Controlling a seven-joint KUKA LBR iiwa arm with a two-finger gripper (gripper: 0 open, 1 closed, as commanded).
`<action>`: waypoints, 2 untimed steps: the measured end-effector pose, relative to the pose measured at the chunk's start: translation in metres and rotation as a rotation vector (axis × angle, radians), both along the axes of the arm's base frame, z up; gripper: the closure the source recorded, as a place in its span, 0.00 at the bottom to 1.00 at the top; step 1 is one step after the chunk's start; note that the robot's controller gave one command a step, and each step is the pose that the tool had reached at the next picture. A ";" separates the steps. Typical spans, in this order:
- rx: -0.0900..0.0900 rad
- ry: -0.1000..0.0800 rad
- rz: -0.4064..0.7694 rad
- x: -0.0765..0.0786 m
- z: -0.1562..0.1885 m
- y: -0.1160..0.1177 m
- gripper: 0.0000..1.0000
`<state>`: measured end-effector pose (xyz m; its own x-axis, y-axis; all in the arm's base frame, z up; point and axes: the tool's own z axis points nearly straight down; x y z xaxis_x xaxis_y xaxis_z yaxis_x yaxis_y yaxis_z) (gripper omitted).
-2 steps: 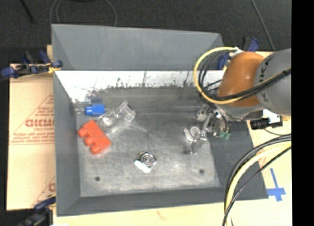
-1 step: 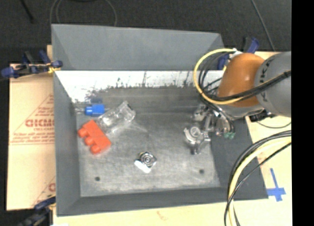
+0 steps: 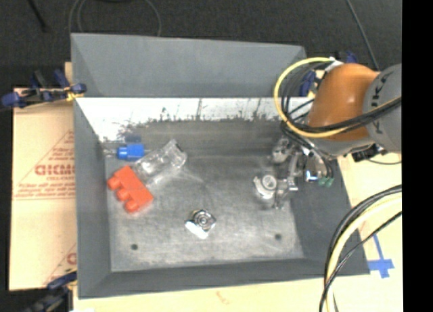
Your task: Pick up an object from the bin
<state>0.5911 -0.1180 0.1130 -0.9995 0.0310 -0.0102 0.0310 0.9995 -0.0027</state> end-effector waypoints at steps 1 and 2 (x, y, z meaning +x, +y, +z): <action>0.000 0.000 0.088 -0.002 -0.040 0.002 0.00; -0.002 -0.007 0.089 0.000 -0.037 0.001 1.00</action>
Offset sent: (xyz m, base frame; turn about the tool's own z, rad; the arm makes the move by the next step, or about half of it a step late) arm -0.0053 0.0028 -0.0430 -0.0893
